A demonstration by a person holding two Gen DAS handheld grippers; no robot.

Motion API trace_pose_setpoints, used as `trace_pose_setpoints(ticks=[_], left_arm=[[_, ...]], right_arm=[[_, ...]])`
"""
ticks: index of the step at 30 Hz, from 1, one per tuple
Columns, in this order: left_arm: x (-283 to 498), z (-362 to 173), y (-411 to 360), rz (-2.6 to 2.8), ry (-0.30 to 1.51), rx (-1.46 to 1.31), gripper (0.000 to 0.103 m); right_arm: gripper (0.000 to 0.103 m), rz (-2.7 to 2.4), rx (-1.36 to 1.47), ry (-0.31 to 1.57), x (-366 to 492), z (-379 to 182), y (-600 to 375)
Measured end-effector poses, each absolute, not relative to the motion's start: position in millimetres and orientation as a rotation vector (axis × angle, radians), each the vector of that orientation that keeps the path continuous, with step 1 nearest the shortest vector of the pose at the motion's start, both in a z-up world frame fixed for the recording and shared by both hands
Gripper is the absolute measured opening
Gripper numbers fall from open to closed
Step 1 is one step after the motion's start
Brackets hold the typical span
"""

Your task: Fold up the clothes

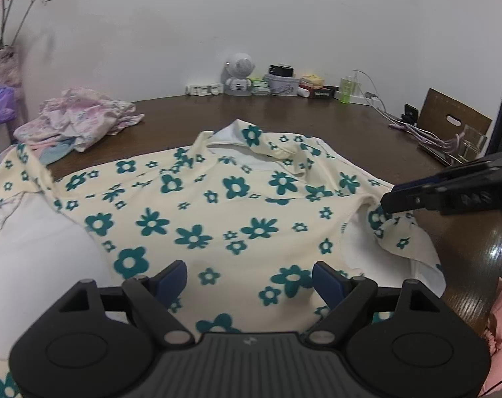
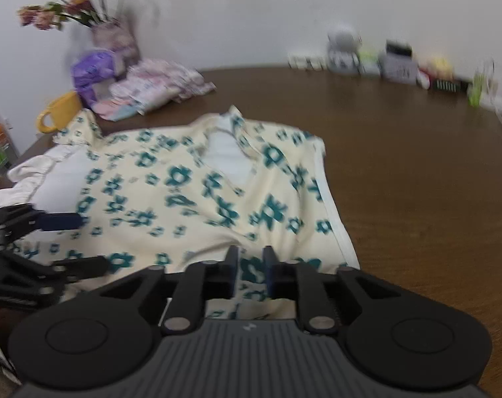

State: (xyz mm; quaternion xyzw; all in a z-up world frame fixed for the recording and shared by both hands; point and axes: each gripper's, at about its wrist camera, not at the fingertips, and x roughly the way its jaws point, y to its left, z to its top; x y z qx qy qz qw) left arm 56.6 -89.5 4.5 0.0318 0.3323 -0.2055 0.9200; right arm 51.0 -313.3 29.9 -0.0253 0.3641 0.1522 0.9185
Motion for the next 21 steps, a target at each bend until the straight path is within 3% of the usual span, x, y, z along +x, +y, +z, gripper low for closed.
trace_pose_setpoints(ticks=[2, 7, 9, 10, 11, 12, 19, 21], left_arm=[[58, 4, -94, -0.439, 0.690, 0.066, 0.082], [59, 2, -102, -0.464, 0.696, 0.077, 0.082], [58, 2, -103, -0.460, 0.693, 0.086, 0.082], [58, 2, -103, -0.458, 0.692, 0.088, 0.082], [58, 2, -103, -0.455, 0.693, 0.089, 0.083], [58, 1, -102, -0.452, 0.695, 0.089, 0.083], [60, 0, -101, -0.440, 0.704, 0.083, 0.083], [59, 0, -101, -0.441, 0.700, 0.081, 0.083]], right_arm=[[0.038, 0.319, -0.111, 0.712, 37, 36, -304], [0.040, 0.298, -0.257, 0.722, 23, 19, -283], [0.039, 0.255, -0.304, 0.725, 24, 10, -281], [0.031, 0.241, -0.318, 0.724, 25, 7, -282], [0.014, 0.230, -0.320, 0.725, 25, 5, -284], [0.010, 0.221, -0.317, 0.726, 25, 4, -286], [0.009, 0.200, -0.204, 0.743, 26, 2, -307], [0.017, 0.228, -0.132, 0.729, 26, 8, -312]])
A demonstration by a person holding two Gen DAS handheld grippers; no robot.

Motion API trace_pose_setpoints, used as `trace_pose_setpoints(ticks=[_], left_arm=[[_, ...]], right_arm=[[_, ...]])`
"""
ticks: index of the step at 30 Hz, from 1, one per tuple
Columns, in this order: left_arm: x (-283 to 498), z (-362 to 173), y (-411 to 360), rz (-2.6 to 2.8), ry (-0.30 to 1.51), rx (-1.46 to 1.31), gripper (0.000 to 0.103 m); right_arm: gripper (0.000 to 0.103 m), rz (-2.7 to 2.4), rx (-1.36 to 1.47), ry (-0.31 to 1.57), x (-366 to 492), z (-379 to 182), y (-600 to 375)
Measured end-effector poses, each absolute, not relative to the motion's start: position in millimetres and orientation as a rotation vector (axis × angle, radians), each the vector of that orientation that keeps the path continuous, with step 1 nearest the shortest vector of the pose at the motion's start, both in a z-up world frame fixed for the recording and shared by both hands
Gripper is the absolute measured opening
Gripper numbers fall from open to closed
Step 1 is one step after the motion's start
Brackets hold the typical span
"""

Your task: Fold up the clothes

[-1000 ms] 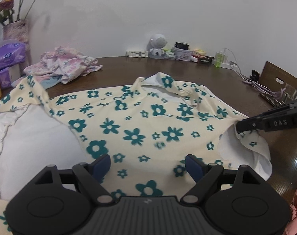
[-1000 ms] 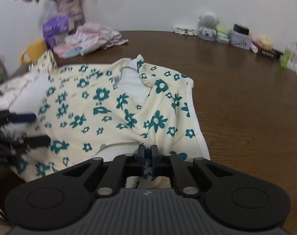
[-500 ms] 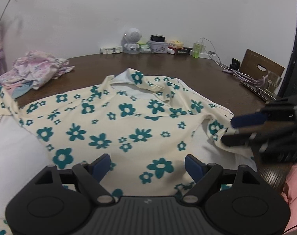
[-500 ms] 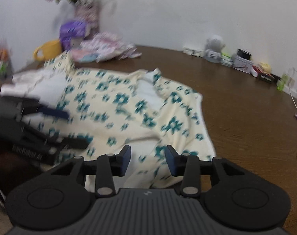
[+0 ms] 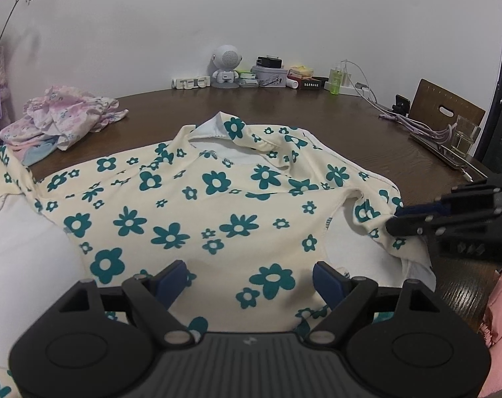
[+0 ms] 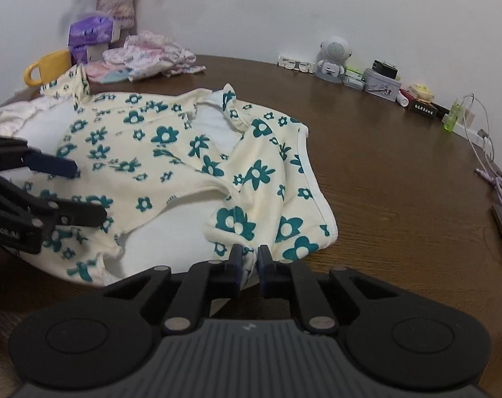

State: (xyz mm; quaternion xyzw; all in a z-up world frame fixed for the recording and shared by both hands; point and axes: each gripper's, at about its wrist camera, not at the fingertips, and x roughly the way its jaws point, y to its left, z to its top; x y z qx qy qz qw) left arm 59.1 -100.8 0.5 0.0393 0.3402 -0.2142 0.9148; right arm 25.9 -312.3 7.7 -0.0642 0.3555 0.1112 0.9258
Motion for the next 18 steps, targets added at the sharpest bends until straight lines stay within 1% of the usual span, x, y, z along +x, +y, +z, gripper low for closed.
trace_pose_setpoints(ticks=[1, 2, 5, 9, 10, 11, 12, 16, 18], left_arm=[[59, 1, -101, -0.442, 0.698, 0.080, 0.083], [58, 1, -101, -0.442, 0.696, 0.080, 0.083], [58, 2, -102, -0.445, 0.692, 0.084, 0.083], [58, 3, -101, -0.441, 0.692, 0.084, 0.083], [58, 3, -100, -0.439, 0.692, 0.082, 0.083], [58, 3, -100, -0.438, 0.694, 0.081, 0.083], [58, 3, -100, -0.436, 0.695, 0.079, 0.083], [59, 2, -99, -0.436, 0.702, 0.073, 0.083], [59, 3, -101, -0.441, 0.697, 0.073, 0.083]], right_arm=[[0.029, 0.244, -0.081, 0.723, 27, 12, -316], [0.037, 0.253, -0.031, 0.714, 29, 17, -321], [0.037, 0.209, -0.003, 0.687, 42, 22, -328], [0.036, 0.202, 0.052, 0.732, 66, 13, -337], [0.028, 0.211, 0.071, 0.750, 71, 9, -339], [0.010, 0.226, 0.084, 0.767, 75, 6, -340], [0.005, 0.234, 0.092, 0.781, 77, 4, -341], [0.006, 0.192, 0.053, 0.778, 79, 4, -347], [0.011, 0.203, 0.097, 0.768, 80, 9, -351]])
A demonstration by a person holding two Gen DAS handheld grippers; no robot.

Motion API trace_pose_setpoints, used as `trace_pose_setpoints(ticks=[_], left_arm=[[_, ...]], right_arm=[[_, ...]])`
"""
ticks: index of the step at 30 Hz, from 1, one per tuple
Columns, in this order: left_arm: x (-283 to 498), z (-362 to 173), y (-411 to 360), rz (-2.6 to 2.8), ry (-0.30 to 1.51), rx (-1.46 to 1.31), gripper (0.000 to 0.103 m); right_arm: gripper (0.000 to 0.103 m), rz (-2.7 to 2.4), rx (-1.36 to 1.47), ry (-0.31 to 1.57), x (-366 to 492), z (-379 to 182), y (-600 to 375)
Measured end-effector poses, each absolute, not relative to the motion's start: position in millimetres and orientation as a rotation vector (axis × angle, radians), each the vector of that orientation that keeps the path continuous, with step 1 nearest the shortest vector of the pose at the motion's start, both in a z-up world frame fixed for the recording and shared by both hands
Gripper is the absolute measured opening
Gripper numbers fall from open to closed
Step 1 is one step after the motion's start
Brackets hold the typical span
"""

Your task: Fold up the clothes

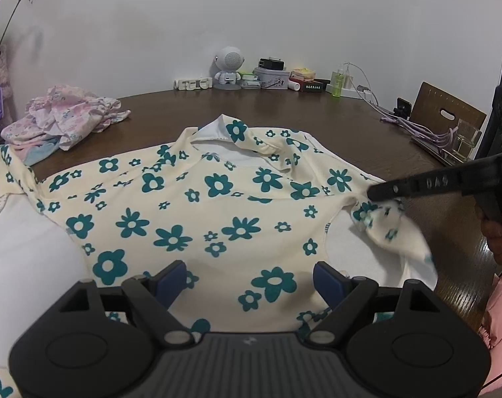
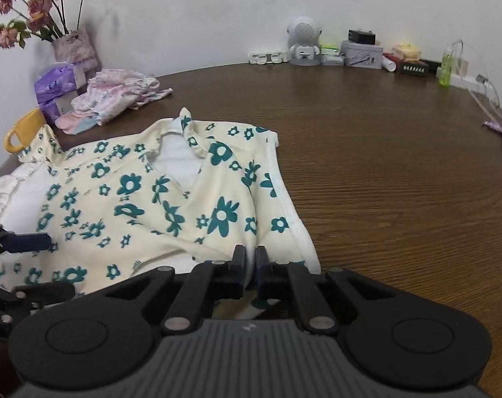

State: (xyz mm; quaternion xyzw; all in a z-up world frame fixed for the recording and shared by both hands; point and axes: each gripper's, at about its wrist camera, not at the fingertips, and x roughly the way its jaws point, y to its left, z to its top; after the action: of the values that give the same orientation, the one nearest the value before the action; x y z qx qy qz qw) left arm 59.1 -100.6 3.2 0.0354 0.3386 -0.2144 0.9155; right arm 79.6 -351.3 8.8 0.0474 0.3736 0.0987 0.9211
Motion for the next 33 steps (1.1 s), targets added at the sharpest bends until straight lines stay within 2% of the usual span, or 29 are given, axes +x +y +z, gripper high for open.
trace_pose_setpoints(ticks=[2, 4, 6, 7, 8, 10, 15, 16, 17, 19, 25, 28, 31, 33], left_arm=[[58, 4, -103, -0.449, 0.689, 0.078, 0.083], [57, 5, -104, -0.452, 0.683, 0.086, 0.083], [56, 5, -105, -0.450, 0.680, 0.091, 0.083], [56, 5, -104, -0.447, 0.679, 0.092, 0.083], [56, 5, -103, -0.444, 0.679, 0.091, 0.083], [57, 5, -101, -0.439, 0.680, 0.086, 0.083], [59, 4, -98, -0.445, 0.683, 0.074, 0.083], [59, 4, -97, -0.446, 0.681, 0.071, 0.084], [59, 4, -96, -0.447, 0.680, 0.069, 0.084], [59, 3, -95, -0.447, 0.678, 0.068, 0.084], [57, 3, -96, -0.447, 0.677, 0.070, 0.084], [56, 2, -96, -0.446, 0.677, 0.072, 0.084], [55, 2, -96, -0.446, 0.676, 0.073, 0.084], [55, 2, -96, -0.446, 0.676, 0.073, 0.085]], right_arm=[[0.025, 0.212, 0.114, 0.750, 83, 14, -351], [0.033, 0.211, 0.098, 0.742, 88, 15, -346], [0.033, 0.211, 0.074, 0.766, 96, 10, -341], [0.030, 0.217, 0.064, 0.784, 100, 6, -338], [0.015, 0.219, 0.036, 0.792, 101, 3, -335], [0.005, 0.210, -0.056, 0.784, 99, 1, -326], [0.007, 0.183, -0.197, 0.760, 94, 2, -320], [0.014, 0.188, -0.166, 0.761, 93, 5, -323], [0.026, 0.197, -0.112, 0.764, 92, 8, -327], [0.040, 0.226, 0.013, 0.760, 85, 17, -337], [0.039, 0.231, 0.051, 0.771, 56, 15, -336], [0.011, 0.234, 0.018, 0.775, 52, 9, -330], [0.009, 0.192, -0.018, 0.772, 54, 7, -331], [0.013, 0.198, 0.002, 0.777, 55, 9, -334]])
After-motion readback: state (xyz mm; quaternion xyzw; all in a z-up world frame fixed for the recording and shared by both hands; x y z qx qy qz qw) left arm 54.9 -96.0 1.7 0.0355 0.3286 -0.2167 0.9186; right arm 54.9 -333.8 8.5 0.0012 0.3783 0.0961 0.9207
